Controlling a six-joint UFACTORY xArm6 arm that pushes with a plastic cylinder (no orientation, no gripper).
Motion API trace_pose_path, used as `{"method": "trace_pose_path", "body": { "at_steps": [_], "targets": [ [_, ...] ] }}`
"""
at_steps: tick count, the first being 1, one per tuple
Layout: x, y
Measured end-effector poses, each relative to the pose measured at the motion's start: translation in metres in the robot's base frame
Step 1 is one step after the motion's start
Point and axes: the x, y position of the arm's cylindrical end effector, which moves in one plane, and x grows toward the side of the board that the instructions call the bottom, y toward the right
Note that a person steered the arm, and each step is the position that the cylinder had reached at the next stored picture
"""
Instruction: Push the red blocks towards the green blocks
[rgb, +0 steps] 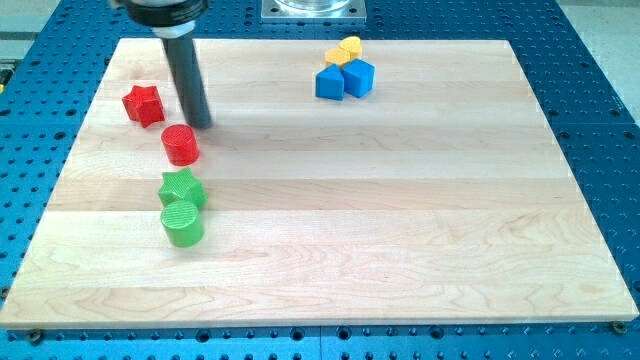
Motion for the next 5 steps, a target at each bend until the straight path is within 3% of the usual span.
{"method": "trace_pose_path", "body": {
  "at_steps": [1,3,5],
  "targets": [
    [0.034,0.003],
    [0.045,0.004],
    [0.098,-0.114]
  ]
}}
